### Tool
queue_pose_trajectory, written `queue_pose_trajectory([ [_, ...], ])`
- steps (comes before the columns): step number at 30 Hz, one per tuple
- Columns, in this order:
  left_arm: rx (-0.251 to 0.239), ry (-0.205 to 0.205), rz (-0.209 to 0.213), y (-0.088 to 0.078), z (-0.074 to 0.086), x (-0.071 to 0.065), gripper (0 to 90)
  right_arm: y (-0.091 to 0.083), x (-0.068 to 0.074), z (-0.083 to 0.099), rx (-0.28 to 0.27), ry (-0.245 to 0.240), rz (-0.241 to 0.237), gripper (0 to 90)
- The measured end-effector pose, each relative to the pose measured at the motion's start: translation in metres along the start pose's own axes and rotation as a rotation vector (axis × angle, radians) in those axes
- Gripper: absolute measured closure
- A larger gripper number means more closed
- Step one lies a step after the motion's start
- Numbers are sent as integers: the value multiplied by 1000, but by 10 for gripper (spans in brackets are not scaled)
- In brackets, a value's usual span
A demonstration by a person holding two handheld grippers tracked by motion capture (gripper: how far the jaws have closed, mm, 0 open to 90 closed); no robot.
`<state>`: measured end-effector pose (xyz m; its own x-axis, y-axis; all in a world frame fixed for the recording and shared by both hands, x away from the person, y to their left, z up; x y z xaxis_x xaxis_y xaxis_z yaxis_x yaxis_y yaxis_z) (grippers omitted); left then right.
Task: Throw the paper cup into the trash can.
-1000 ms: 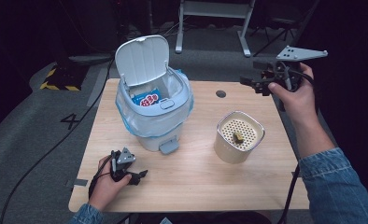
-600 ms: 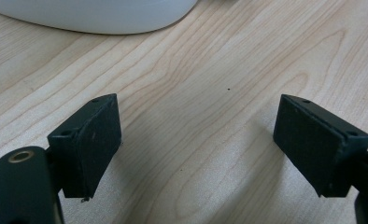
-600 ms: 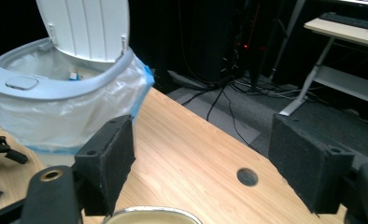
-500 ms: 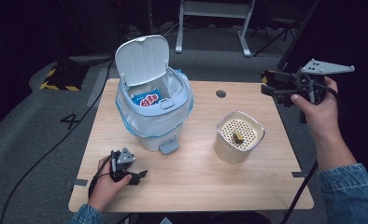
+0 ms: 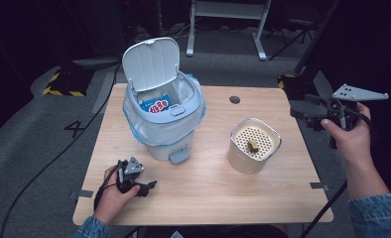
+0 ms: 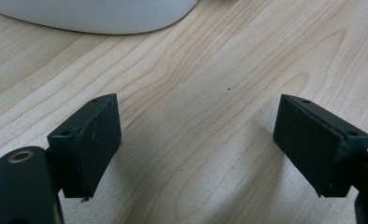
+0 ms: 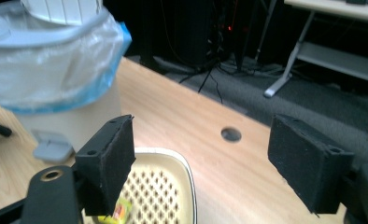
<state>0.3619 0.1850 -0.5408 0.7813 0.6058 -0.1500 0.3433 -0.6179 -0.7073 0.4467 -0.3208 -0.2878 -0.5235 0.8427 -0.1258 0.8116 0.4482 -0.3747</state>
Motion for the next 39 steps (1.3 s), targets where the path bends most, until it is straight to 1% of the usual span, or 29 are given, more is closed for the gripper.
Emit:
queue_pose_trajectory([
  [6, -1, 1, -1, 0, 0, 0, 155, -6, -2, 35, 54, 7, 24, 239],
  [8, -1, 1, -3, 0, 0, 0, 155, -8, -2, 49, 76, 13, 28, 240],
  [12, -4, -10, -13, 0, 0, -1, 157, -11, 0, 77, 130, 25, 50, 245],
  [14, -5, -14, -17, 0, 0, -1, 160, -11, 3, 92, 154, 38, 58, 236],
  [15, -6, -13, -20, 0, 0, -1, 162, -11, 4, 100, 168, 35, 61, 234],
  [18, -10, -21, -28, -2, 0, 0, 185, -9, 9, 125, 202, 45, 67, 219],
  [19, -7, -22, -29, -2, 1, 0, 194, -7, 11, 136, 214, 46, 60, 217],
  [21, -3, -20, -28, -4, 1, 0, 196, -4, 14, 153, 234, 62, 52, 213],
  [23, -13, -33, -26, -6, 0, 0, 196, 0, 16, 170, 264, 66, 53, 212],
  [24, -17, -29, -27, -8, 0, 0, 195, 2, 18, 181, 288, 72, 53, 218],
  [25, -23, -29, -27, -10, -1, -1, 195, 4, 19, 187, 306, 76, 50, 218],
  [27, -45, -32, -19, -15, -4, -1, 194, 8, 22, 202, 328, 90, 41, 214],
  [28, -61, -37, -13, -17, -6, -2, 192, 10, 23, 208, 331, 95, 43, 213],
  [30, -67, -49, -9, -20, -8, -3, 182, 15, 25, 219, 336, 94, 40, 203],
  [31, -76, -52, -11, -22, -10, -3, 183, 17, 27, 225, 339, 88, 43, 198],
  [33, -84, -54, -1, -26, -11, -4, 188, 23, 29, 235, 352, 57, 55, 186],
  [35, -92, -55, 12, -30, -12, -4, 188, 27, 31, 242, 374, 49, 68, 185],
  [37, -89, -47, 11, -34, -14, -4, 190, 30, 34, 245, 370, 47, 60, 177],
  [39, -86, -40, 15, -38, -15, -4, 194, 32, 37, 249, 371, 38, 64, 170],
])
Point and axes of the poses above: each handheld gripper's, and its own axes: y roughly forward along the jaws, z roughly out of its underside, x roughly to its left, the point moved 5 cm from there along y, roughly forward along the jaws, and after that the axes turned 10 degrees about z, right-handed, at the moved point
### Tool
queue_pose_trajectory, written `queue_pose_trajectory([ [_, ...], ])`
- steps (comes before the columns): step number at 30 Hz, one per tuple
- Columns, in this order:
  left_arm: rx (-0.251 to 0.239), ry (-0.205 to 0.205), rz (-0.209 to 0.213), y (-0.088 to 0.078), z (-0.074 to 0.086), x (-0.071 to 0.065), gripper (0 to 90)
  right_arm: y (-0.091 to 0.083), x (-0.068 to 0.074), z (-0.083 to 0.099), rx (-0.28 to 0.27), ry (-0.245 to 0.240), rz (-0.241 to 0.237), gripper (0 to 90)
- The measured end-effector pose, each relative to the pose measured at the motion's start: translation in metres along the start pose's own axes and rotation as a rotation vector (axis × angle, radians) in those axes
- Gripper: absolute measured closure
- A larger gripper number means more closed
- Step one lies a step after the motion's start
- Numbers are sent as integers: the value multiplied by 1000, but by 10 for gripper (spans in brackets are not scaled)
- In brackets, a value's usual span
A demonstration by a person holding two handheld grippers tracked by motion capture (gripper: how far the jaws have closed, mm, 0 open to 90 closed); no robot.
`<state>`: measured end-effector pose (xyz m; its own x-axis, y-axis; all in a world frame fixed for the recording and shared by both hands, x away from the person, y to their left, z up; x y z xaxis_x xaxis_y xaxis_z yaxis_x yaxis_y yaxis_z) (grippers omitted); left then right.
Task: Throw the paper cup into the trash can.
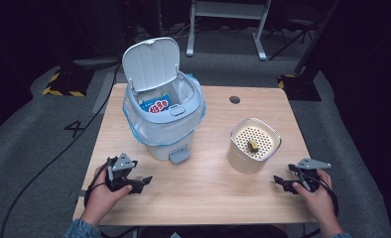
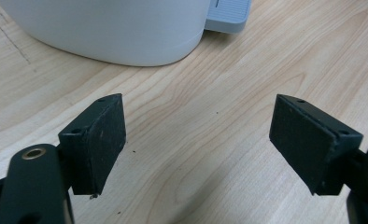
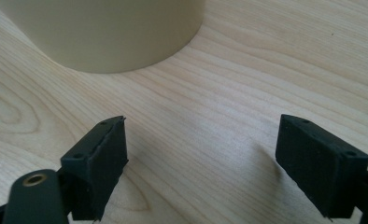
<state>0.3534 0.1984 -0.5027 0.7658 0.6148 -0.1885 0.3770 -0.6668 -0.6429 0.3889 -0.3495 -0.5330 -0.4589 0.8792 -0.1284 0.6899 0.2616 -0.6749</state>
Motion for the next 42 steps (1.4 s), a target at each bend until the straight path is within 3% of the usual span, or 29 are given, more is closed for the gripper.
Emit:
queue_pose_trajectory([
  [5, -3, 0, -4, -10, -5, -1, 217, 3, 3, 3, -13, 10, 8, 154],
  [8, -37, -16, 1, -17, -12, -2, 221, 2, 4, 4, -11, 20, 22, 152],
  [13, -87, -9, 3, -33, -27, -1, 234, 2, 4, 4, -10, 21, 21, 151],
  [25, -149, 25, -2, -74, -66, 7, 256, 2, 4, 4, -11, 22, 21, 151],
  [32, -219, 65, 20, -97, -90, 15, 268, 3, 4, 4, -11, 22, 21, 151],
  [42, -327, 69, 20, -120, -125, 24, 230, 3, 4, 4, -11, 23, 21, 151],
])
Point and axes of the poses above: each handheld gripper's, and its own axes: y roughly forward along the jaws, z roughly out of its underside, x roughly to its left, the point moved 5 cm from there along y, roughly forward along the jaws, and after that the axes turned 10 degrees about z, right-handed, at the moved point
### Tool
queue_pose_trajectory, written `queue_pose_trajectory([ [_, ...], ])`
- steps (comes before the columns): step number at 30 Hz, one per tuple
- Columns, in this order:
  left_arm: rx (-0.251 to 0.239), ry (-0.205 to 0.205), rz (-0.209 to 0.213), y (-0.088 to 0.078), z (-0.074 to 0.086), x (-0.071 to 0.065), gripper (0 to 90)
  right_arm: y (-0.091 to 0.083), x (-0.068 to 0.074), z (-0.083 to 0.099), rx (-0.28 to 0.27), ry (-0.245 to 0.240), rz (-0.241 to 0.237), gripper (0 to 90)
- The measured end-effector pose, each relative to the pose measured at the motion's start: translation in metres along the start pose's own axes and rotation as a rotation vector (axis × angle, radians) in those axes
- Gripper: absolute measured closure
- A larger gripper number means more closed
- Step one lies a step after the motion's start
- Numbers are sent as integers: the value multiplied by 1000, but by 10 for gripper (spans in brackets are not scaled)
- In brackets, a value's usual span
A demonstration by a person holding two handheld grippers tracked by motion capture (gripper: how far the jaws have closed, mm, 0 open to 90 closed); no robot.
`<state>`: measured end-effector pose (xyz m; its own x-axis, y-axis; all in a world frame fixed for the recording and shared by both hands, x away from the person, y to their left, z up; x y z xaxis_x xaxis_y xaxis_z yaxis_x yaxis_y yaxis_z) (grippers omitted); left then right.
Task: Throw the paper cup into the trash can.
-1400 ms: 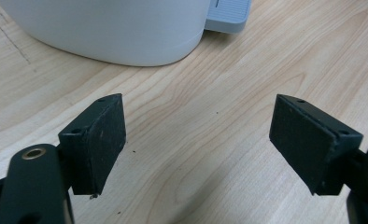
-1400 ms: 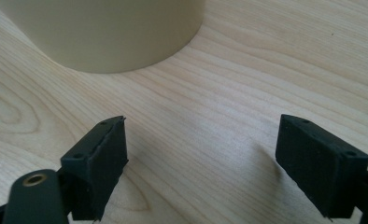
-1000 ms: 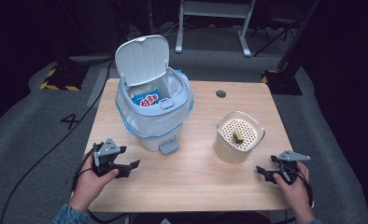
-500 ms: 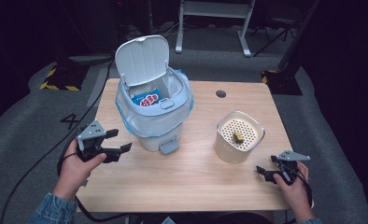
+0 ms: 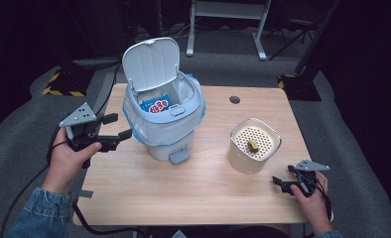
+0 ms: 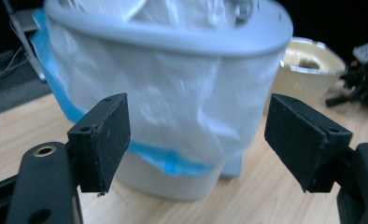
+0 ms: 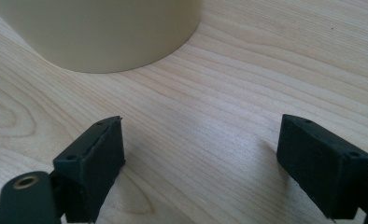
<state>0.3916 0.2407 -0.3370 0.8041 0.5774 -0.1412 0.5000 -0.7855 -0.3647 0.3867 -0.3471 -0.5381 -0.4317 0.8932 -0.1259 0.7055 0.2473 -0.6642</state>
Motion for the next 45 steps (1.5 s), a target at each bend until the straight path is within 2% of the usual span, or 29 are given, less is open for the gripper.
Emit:
queue_pose_trajectory([
  [7, -71, 5, -42, -2, -28, 7, 252, 0, 0, 0, -1, 0, 2, 151],
  [12, -94, 13, -80, -2, -42, 14, 273, 0, 0, 0, -1, 0, 1, 151],
  [16, -126, 12, -127, -4, -57, 23, 280, 0, 0, 0, 0, 0, 1, 151],
  [22, -150, 14, -148, -6, -75, 33, 282, 0, 0, 0, -1, 1, 1, 151],
  [27, -178, 10, -148, -8, -87, 39, 282, 0, 0, 0, 0, 1, 1, 150],
  [35, -205, 12, -143, 2, -108, 51, 293, 0, 0, 0, 0, 1, 1, 151],
  [40, -204, 17, -151, 14, -116, 57, 298, 0, 0, 0, 0, 1, 1, 151],
  [45, -180, 14, -147, 27, -117, 62, 305, 0, 0, 0, -1, 1, 1, 151],
])
Point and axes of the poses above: each handheld gripper's, and its own axes: y roughly forward along the jaws, z roughly out of its underside, x roughly to its left, the point moved 5 cm from there along y, roughly forward along the jaws, and after that the axes turned 10 degrees about z, right-handed, at the moved point
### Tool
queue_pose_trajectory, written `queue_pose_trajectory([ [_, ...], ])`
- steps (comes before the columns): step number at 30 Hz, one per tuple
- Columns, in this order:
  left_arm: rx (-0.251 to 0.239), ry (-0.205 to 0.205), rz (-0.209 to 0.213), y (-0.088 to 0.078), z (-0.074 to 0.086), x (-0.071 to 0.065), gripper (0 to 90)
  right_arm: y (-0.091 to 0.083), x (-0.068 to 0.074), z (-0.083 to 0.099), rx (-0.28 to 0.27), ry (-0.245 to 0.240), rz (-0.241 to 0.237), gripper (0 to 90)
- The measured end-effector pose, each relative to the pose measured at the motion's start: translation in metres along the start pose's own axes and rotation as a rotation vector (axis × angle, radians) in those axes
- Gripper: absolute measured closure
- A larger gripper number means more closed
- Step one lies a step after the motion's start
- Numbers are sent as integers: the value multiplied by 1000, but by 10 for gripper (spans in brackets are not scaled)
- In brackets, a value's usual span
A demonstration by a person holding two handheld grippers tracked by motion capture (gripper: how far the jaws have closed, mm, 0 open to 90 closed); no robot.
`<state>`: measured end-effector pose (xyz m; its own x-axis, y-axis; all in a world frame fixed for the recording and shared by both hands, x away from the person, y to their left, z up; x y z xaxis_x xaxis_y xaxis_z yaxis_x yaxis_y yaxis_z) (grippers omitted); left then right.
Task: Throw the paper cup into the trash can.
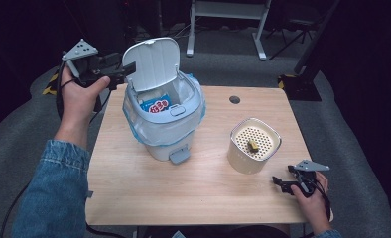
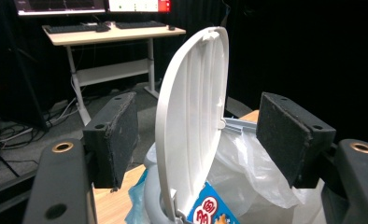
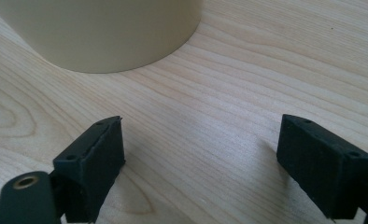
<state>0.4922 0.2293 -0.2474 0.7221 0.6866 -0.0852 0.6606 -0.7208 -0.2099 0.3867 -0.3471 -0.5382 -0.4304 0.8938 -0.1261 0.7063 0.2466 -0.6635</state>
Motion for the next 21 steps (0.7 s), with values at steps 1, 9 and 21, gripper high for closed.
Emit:
queue_pose_trajectory([
  [1, 0, 0, 2, 1, 0, 0, 307, 0, 0, 0, 0, 0, 0, 151],
  [9, 1, -13, 63, 2, -1, -8, 343, 0, 0, 0, 0, 0, 0, 151],
  [21, 126, 37, 202, 2, 20, -46, 344, 0, 0, 0, 0, 0, 0, 150],
])
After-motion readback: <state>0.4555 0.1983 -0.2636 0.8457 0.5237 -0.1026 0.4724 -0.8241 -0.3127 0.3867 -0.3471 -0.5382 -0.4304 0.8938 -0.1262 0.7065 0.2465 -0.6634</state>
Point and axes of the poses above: each handheld gripper's, and its own axes: y roughly forward along the jaws, z roughly out of its underside, x roughly to its left, the point moved 5 cm from there along y, roughly forward along the jaws, and after that the axes turned 10 degrees about z, right-handed, at the moved point
